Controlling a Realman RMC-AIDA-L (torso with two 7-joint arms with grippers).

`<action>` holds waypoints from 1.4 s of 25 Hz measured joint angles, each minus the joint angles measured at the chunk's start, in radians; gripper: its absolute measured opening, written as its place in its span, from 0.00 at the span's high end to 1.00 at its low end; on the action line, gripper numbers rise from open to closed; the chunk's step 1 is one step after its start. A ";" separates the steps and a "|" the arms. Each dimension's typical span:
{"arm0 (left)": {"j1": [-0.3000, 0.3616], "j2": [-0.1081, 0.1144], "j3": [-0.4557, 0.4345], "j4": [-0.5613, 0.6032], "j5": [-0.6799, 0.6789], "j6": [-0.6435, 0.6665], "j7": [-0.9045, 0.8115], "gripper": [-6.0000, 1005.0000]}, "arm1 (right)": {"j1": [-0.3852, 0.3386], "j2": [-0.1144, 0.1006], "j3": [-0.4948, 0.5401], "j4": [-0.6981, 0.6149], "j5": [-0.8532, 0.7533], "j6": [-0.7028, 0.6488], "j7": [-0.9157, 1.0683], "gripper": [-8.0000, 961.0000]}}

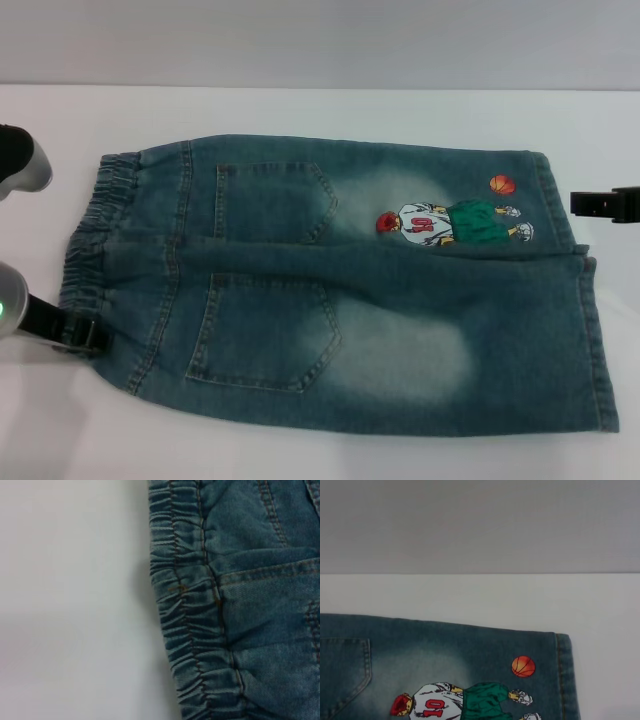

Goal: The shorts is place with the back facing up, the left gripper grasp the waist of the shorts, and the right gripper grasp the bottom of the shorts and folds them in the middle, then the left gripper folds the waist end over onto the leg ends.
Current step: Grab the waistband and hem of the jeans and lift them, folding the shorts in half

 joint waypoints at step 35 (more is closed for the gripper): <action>-0.024 0.002 0.014 0.042 0.009 -0.001 -0.008 0.40 | 0.003 0.000 -0.002 -0.012 0.003 0.001 -0.013 0.25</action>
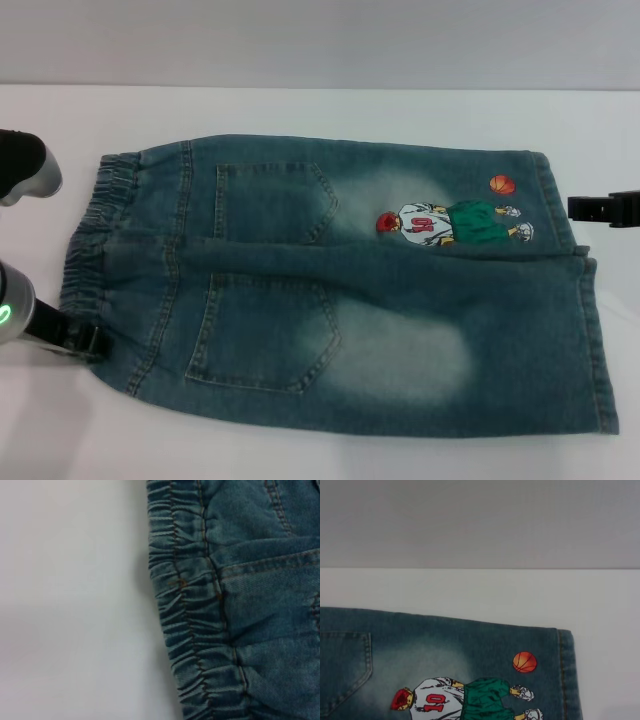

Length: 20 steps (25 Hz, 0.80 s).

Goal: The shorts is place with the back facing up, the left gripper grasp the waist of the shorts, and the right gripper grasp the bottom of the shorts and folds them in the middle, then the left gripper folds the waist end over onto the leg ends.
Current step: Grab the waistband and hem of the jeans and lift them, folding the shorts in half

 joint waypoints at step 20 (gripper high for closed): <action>-0.001 -0.001 -0.015 -0.046 -0.008 -0.031 0.008 0.91 | 0.001 0.000 0.008 0.014 0.003 0.038 -0.003 0.25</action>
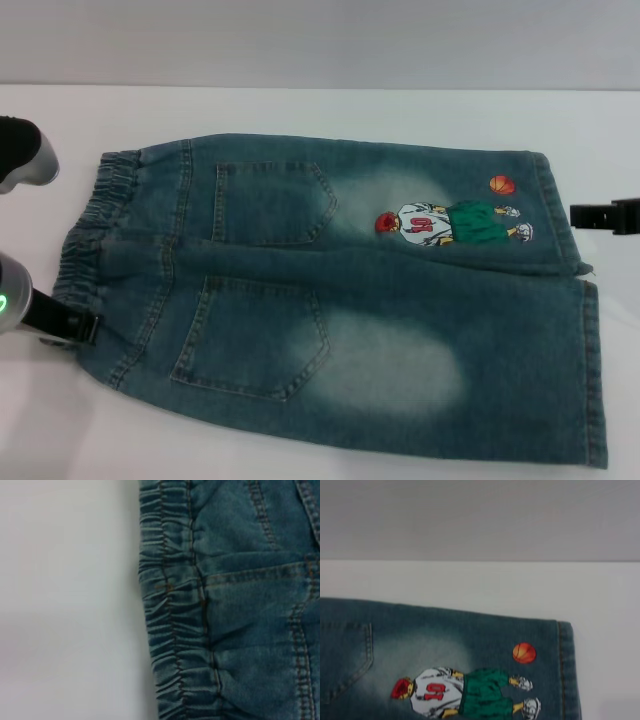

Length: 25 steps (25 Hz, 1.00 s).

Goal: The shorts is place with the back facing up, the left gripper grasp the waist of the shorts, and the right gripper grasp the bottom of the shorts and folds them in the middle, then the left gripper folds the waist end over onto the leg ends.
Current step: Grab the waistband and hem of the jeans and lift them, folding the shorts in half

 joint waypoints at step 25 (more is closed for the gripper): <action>-0.057 -0.005 0.052 -0.020 -0.003 -0.018 -0.024 0.99 | -0.035 0.003 -0.088 -0.011 0.021 0.240 -0.024 0.25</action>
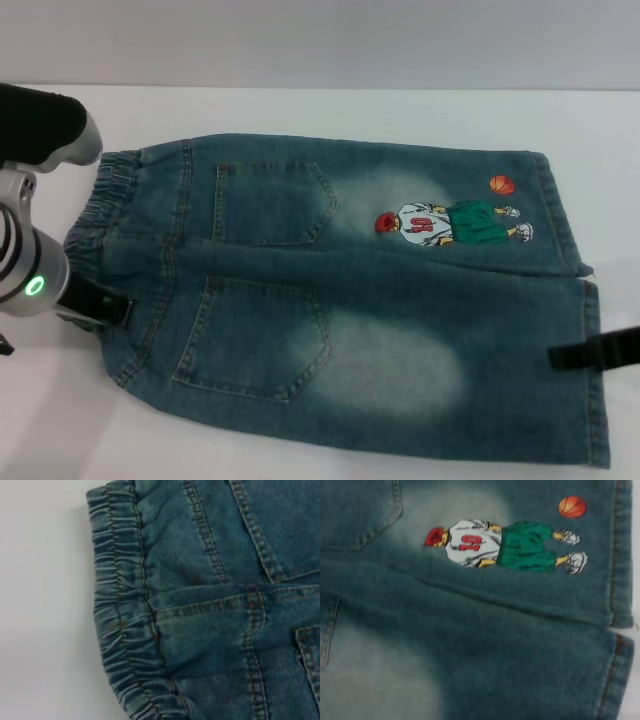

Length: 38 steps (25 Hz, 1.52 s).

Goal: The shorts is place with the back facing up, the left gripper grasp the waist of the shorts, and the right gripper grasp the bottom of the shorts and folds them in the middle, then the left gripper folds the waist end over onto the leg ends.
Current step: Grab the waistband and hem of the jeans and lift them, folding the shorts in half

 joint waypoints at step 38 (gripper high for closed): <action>-0.016 0.000 0.054 0.000 -0.010 0.004 -0.023 0.98 | -0.049 -0.001 -0.060 -0.018 -0.019 0.090 0.002 0.25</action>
